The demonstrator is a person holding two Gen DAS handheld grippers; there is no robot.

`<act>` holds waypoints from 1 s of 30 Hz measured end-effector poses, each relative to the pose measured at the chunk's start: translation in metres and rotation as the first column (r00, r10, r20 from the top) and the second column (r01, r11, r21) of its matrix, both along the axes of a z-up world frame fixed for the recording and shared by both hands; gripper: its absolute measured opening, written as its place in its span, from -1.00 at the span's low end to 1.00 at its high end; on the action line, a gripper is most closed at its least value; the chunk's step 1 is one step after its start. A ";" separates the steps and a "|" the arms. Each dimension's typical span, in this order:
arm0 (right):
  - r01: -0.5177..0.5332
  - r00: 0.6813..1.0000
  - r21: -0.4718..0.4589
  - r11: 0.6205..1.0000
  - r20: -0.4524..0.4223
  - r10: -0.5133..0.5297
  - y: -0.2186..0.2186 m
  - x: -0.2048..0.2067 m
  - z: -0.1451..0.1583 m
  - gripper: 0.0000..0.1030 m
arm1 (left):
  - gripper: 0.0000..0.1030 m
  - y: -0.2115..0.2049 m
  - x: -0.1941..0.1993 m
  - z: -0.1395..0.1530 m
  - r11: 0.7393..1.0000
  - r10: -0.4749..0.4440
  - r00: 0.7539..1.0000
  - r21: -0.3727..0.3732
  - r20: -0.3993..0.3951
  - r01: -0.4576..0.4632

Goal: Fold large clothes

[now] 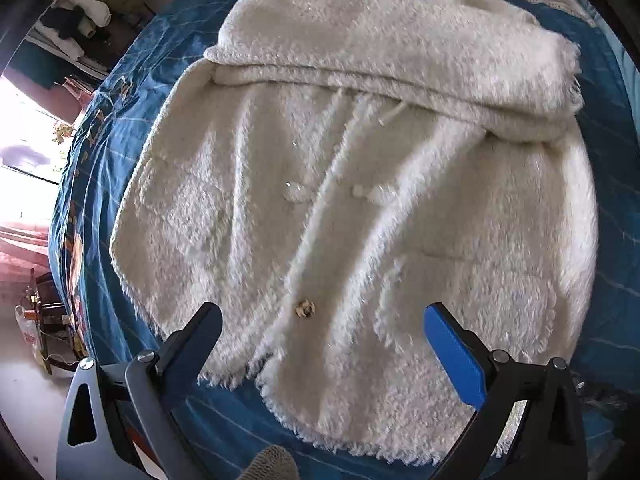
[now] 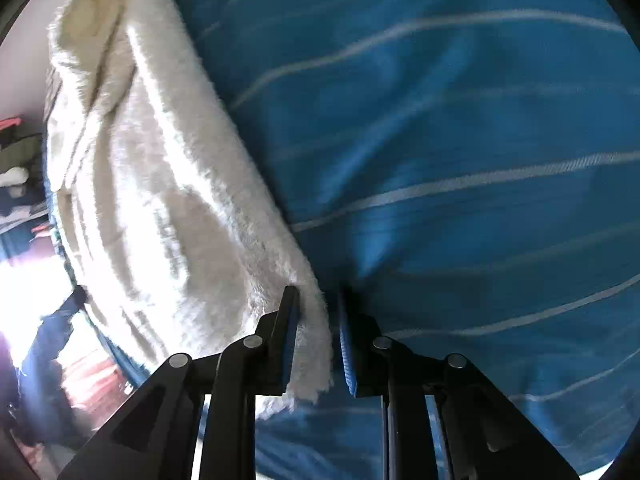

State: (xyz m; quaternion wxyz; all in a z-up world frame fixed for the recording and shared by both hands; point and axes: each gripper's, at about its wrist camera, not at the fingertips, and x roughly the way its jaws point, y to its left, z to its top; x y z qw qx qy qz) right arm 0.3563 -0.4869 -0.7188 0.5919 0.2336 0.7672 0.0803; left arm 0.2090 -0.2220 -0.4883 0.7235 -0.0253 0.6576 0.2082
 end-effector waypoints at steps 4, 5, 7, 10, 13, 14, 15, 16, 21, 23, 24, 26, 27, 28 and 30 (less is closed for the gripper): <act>-0.056 0.998 0.104 0.993 0.026 0.053 -0.008 -0.001 0.010 -0.56 | 1.00 -0.015 0.001 0.002 1.000 -0.023 1.000 0.019 0.006 0.023; -0.088 0.996 0.049 0.995 -0.007 0.089 -0.011 -0.007 0.001 -0.65 | 1.00 -0.019 0.002 0.002 0.999 -0.031 0.999 0.020 0.007 0.031; -0.084 0.996 0.032 0.996 -0.034 0.085 -0.022 -0.017 -0.016 -0.68 | 1.00 -0.025 0.003 0.001 0.999 -0.041 0.999 0.014 0.004 0.041; -0.113 0.993 0.042 0.993 -0.033 0.114 -0.032 -0.012 -0.006 -0.60 | 1.00 -0.038 0.003 -0.001 0.998 -0.058 0.998 0.009 -0.005 0.058; -0.093 0.995 0.032 0.995 -0.036 0.094 -0.058 -0.014 0.014 0.41 | 1.00 -0.059 0.000 0.005 0.994 -0.099 0.995 0.051 -0.005 0.099; -0.083 0.996 0.011 0.996 -0.023 0.083 -0.069 -0.016 0.021 0.47 | 1.00 -0.071 -0.002 0.006 0.987 -0.131 0.991 0.092 -0.008 0.131; -0.079 0.997 -0.031 0.996 0.000 0.079 -0.086 -0.020 0.032 0.47 | 1.00 -0.087 -0.006 0.007 0.976 -0.172 0.985 0.134 -0.018 0.173; -0.079 0.996 -0.086 0.993 0.019 0.081 -0.103 -0.024 0.043 0.47 | 1.00 -0.100 -0.008 0.005 0.967 -0.199 0.979 0.157 -0.033 0.202; 0.006 1.000 -0.249 0.968 0.024 0.000 -0.201 -0.056 0.073 0.47 | 1.00 -0.191 -0.028 -0.013 0.890 -0.351 0.929 0.267 -0.116 0.370; 0.049 0.999 -0.288 0.956 0.013 -0.048 -0.237 -0.068 0.076 0.47 | 1.00 -0.231 -0.035 -0.025 0.815 -0.425 0.895 0.373 -0.136 0.444; 0.072 0.997 -0.303 0.950 0.009 -0.072 -0.254 -0.072 0.077 0.47 | 1.00 -0.245 -0.037 -0.032 0.789 -0.445 0.883 0.401 -0.151 0.466; 0.113 0.993 -0.324 0.939 -0.004 -0.121 -0.284 -0.079 0.076 0.47 | 1.00 -0.270 -0.038 -0.049 0.753 -0.471 0.863 0.426 -0.182 0.501; 0.131 0.990 -0.329 0.935 -0.004 -0.140 -0.299 -0.081 0.077 0.47 | 1.00 -0.280 -0.038 -0.061 0.745 -0.478 0.853 0.417 -0.211 0.520; 0.156 0.986 -0.339 0.928 -0.003 -0.166 -0.316 -0.084 0.077 0.47 | 1.00 -0.286 -0.038 -0.071 0.741 -0.475 0.849 0.414 -0.232 0.528; 0.169 0.984 -0.345 0.923 -0.002 -0.181 -0.340 -0.082 0.074 0.47 | 1.00 -0.293 -0.037 -0.094 0.727 -0.452 0.846 0.433 -0.282 0.533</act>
